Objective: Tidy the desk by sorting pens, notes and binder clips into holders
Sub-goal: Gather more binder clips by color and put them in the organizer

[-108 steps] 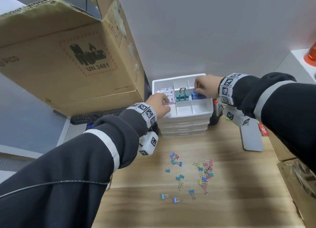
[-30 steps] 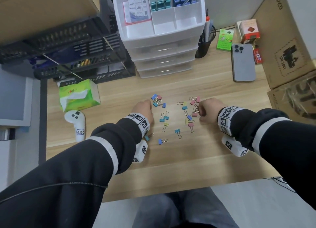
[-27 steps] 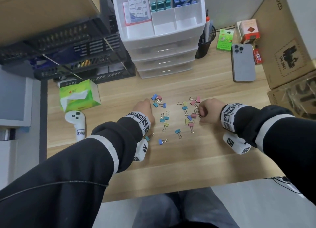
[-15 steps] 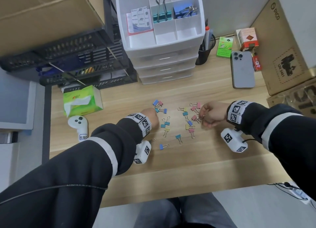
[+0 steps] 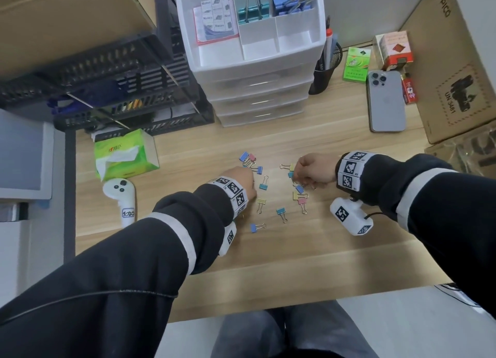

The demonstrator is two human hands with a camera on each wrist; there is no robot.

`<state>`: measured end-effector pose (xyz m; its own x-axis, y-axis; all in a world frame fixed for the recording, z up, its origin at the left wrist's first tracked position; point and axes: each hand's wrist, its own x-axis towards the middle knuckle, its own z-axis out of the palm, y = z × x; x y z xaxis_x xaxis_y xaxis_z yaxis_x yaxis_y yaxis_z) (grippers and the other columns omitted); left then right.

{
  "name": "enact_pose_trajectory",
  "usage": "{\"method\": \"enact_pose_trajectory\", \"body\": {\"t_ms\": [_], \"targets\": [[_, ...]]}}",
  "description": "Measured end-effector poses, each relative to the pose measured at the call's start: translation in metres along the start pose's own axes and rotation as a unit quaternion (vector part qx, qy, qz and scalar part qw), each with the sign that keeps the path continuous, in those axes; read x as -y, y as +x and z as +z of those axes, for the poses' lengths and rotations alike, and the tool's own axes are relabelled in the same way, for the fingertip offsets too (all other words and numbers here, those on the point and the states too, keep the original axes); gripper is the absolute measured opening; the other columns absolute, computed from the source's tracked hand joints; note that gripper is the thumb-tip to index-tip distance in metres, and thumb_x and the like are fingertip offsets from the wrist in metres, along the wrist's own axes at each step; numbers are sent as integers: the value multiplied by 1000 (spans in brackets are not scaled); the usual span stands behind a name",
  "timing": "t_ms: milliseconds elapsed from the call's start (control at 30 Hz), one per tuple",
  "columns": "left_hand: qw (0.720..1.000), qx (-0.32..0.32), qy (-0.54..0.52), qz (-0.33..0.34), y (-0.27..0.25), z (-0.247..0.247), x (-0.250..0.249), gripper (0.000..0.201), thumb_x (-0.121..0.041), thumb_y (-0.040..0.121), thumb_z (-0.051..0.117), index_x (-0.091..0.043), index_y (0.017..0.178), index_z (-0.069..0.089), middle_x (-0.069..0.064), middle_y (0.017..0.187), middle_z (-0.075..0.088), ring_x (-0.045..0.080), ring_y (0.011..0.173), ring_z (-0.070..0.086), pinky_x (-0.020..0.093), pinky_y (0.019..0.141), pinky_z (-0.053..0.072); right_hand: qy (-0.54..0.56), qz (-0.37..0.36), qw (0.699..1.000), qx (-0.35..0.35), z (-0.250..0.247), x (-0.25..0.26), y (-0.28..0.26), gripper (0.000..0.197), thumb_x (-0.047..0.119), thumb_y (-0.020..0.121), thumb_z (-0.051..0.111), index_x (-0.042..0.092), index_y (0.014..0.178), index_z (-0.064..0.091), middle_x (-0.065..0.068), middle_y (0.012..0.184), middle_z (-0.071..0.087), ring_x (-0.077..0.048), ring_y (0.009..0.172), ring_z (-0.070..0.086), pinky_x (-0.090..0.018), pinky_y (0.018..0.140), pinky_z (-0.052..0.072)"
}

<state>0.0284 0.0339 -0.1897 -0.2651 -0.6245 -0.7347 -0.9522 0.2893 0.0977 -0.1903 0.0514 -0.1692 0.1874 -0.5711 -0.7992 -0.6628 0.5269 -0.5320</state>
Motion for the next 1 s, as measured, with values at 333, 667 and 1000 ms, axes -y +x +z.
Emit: {"method": "enact_pose_trajectory", "body": {"t_ms": [333, 667, 1000], "targets": [[999, -23, 47, -11, -12, 2, 26, 16, -30, 88, 61, -16, 94, 67, 2, 90, 66, 23, 78, 64, 30, 63, 50, -346, -158, 924, -32, 38, 48, 11, 36, 13, 85, 58, 37, 109, 69, 15, 93, 60, -12, 88, 61, -27, 74, 51], [995, -52, -82, -13, -21, 19, 40, 19, -7, 95, 50, -8, 110, 39, 5, 78, 55, 18, 64, 52, 34, 57, 43, -447, -189, 872, -70, 61, 46, 31, 24, 30, 88, 63, 34, 111, 69, 5, 115, 57, -22, 98, 60, -27, 72, 43], [987, -28, -159, -25, -34, 10, 59, 32, -12, 102, 43, 2, 108, 71, 17, 101, 72, 32, 91, 67, 29, 72, 44, -300, -111, 946, -45, 60, 52, 17, 21, 36, 87, 56, 19, 99, 62, 4, 90, 63, -21, 84, 61, -32, 74, 49]]}}
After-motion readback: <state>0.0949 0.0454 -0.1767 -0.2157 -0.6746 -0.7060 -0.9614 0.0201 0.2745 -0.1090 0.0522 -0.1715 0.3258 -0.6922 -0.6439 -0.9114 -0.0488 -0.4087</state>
